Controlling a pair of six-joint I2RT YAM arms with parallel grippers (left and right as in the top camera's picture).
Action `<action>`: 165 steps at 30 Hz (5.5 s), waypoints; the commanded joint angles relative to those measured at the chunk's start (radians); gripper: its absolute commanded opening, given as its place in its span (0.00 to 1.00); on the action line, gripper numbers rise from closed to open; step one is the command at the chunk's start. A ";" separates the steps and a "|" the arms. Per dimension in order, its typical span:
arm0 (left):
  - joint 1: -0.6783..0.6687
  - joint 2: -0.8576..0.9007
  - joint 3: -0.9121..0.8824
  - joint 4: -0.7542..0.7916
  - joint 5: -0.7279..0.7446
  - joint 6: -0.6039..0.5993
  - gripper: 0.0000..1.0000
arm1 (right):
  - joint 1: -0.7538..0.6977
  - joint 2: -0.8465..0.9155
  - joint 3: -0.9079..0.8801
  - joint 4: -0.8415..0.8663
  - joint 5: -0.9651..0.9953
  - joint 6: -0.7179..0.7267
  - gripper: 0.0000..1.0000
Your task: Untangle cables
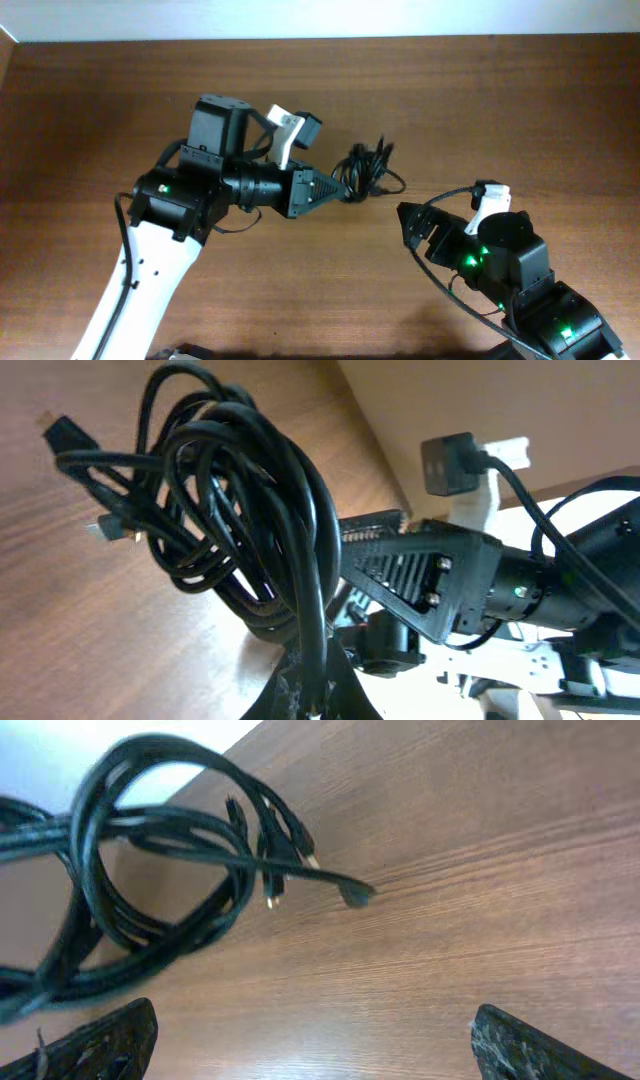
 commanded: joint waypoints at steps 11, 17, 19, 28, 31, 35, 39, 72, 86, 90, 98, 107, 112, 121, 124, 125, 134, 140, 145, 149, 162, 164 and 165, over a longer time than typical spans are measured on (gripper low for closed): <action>-0.150 -0.023 0.016 0.160 0.230 -0.162 0.00 | -0.003 0.197 0.009 0.086 0.030 0.269 0.99; -0.138 -0.029 0.017 0.225 0.398 -0.162 0.00 | -0.004 0.254 0.009 -0.014 0.218 0.269 0.99; -0.103 -0.031 0.017 0.227 0.432 -0.162 0.00 | -0.005 0.254 0.009 -0.055 0.266 0.265 0.99; 0.040 -0.032 0.017 0.223 0.509 -0.162 0.00 | -0.005 0.254 0.009 -0.138 0.375 0.258 0.99; 0.098 -0.032 0.017 0.223 0.509 -0.162 0.00 | -0.005 0.254 0.009 -0.163 0.404 0.258 0.99; 0.177 -0.032 0.016 0.223 0.509 -0.162 0.00 | -0.005 0.254 0.009 -0.164 0.404 0.258 0.99; 0.245 -0.032 0.016 0.223 0.509 -0.161 0.00 | -0.005 0.253 0.009 -0.165 0.404 0.258 0.99; 0.366 -0.032 0.014 0.132 0.335 0.069 0.00 | -0.003 0.177 0.009 -0.162 0.222 -0.520 0.99; 0.362 -0.032 0.014 0.074 0.276 0.080 0.00 | -0.003 -0.042 0.009 -0.108 0.084 -0.588 0.99; 0.282 -0.032 0.014 -0.032 0.303 0.161 0.00 | -0.003 -0.026 0.009 -0.199 0.430 -0.168 0.99; 0.206 -0.032 0.014 -0.044 0.295 0.214 0.00 | -0.003 0.037 0.009 -0.152 0.310 -0.270 0.99; 0.100 -0.032 0.014 -0.044 0.294 0.463 0.00 | -0.003 0.037 0.009 0.043 -0.075 -0.451 0.99; 0.066 -0.032 0.014 -0.055 0.218 0.585 0.00 | -0.003 0.037 0.009 0.109 -0.189 -0.447 0.99; 0.035 -0.032 0.014 -0.123 0.219 0.619 0.00 | -0.003 0.037 0.009 0.032 -0.241 -1.036 1.00; -0.018 -0.032 0.014 -0.123 0.208 0.619 0.00 | -0.003 0.037 0.009 0.092 -0.242 -1.279 1.00; -0.034 -0.032 0.014 -0.122 0.197 0.619 0.00 | -0.003 0.037 0.009 0.116 -0.250 -1.324 0.97; -0.045 -0.032 0.014 -0.118 0.243 0.619 0.00 | -0.003 0.058 0.009 0.120 -0.332 -1.397 0.09; -0.045 -0.032 0.014 -0.091 0.242 0.619 0.00 | -0.003 0.057 0.009 0.116 -0.503 -1.401 0.09; -0.045 -0.032 0.014 -0.071 0.243 0.618 0.00 | -0.003 0.057 0.009 0.114 -0.536 -1.401 0.16; -0.045 -0.032 0.014 -0.070 0.254 0.618 0.00 | -0.003 0.057 0.009 0.119 -0.543 -1.401 0.20; -0.065 -0.032 0.014 -0.008 0.355 0.618 0.00 | -0.003 0.100 0.009 0.184 -0.578 -1.400 0.33; -0.071 -0.030 0.014 -0.005 0.327 0.618 0.00 | -0.003 0.120 0.009 0.183 -0.578 -1.396 0.13; -0.071 -0.030 0.014 -0.005 0.297 0.618 0.00 | -0.003 0.120 0.009 0.182 -0.578 -1.396 0.10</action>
